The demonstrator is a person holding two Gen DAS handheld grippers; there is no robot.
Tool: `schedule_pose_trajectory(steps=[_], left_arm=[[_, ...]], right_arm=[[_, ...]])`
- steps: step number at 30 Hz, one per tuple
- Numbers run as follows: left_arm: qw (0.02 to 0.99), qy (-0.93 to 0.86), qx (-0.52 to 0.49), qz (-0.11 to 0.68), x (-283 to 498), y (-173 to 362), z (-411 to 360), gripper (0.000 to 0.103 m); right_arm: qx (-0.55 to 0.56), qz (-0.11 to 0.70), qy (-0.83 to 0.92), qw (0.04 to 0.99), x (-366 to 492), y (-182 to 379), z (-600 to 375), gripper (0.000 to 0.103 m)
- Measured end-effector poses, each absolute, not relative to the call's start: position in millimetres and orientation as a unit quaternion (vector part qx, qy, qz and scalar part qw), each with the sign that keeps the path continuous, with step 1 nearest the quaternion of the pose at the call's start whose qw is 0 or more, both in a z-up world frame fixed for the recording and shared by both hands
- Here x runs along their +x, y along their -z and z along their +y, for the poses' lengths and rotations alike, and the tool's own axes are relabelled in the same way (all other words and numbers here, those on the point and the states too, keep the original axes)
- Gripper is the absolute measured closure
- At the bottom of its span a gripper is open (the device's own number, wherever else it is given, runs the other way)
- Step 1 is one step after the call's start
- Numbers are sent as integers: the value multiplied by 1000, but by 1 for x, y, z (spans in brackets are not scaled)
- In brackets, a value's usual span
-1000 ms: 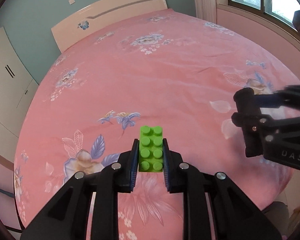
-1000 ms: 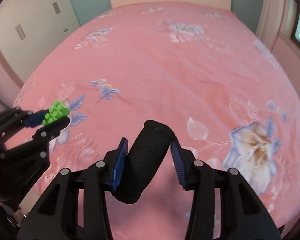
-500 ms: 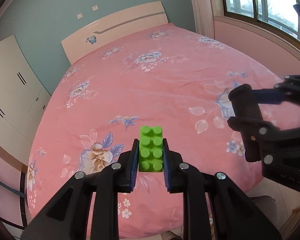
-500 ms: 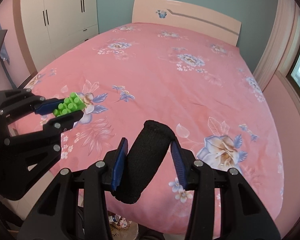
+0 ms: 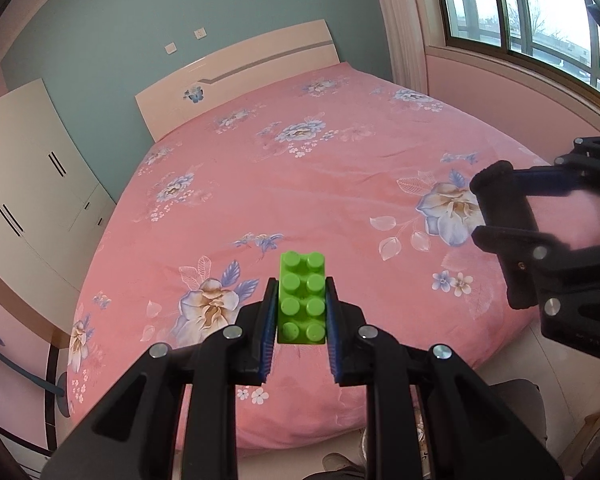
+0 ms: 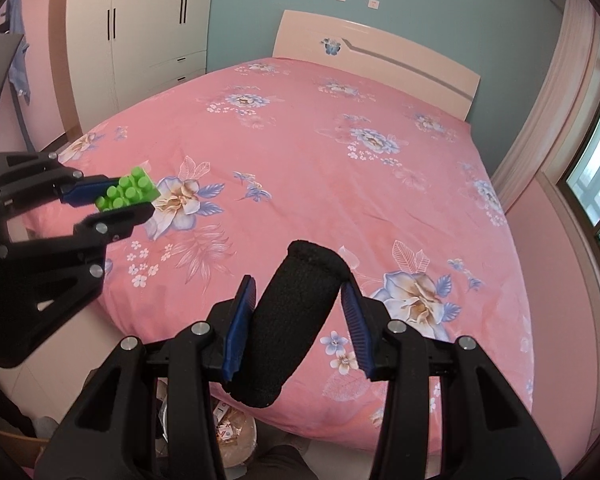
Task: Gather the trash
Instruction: 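Carry the Lego brick and foam tube with both tools over the trash bin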
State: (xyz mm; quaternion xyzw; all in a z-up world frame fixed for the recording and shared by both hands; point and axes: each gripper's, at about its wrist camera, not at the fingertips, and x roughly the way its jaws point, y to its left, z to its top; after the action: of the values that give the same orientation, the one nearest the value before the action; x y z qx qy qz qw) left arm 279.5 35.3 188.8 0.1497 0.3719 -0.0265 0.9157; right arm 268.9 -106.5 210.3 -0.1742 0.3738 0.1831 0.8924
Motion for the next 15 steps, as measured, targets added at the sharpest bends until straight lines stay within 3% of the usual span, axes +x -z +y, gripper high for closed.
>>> schedule_pose_trajectory(steps=[15], left_arm=[[898,38,146,413,235,-143,38,79]], right_arm=[[-195,399,-217,869,229,-178,-101,58]])
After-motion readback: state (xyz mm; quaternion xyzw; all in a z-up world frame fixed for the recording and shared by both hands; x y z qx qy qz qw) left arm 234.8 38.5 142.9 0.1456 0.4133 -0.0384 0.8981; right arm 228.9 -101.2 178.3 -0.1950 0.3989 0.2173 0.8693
